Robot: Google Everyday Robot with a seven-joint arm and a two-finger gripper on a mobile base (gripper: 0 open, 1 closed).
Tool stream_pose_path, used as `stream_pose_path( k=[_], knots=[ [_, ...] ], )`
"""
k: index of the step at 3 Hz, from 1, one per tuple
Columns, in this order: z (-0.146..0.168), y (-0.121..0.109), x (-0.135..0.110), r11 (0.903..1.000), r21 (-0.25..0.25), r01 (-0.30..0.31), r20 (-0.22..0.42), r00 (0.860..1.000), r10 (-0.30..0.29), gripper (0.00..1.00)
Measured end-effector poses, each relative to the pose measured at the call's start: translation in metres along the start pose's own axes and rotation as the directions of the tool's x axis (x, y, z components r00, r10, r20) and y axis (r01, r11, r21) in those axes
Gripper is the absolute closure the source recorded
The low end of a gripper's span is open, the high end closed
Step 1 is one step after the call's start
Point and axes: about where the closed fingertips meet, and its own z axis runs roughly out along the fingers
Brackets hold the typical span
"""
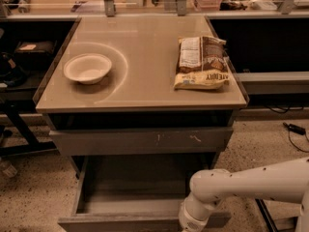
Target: Open middle drawer
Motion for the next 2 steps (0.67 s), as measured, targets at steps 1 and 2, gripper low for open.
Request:
stream_pose_path(
  k=[1, 2],
  knots=[
    [0.000, -0.001, -0.001, 1.0000, 0.000, 0.000, 0.000, 1.000, 0.000, 0.00],
    [-0.001, 0.028, 0.017, 0.9986, -0.044, -0.031, -0.025, 0.999, 0.030, 0.00]
  ],
)
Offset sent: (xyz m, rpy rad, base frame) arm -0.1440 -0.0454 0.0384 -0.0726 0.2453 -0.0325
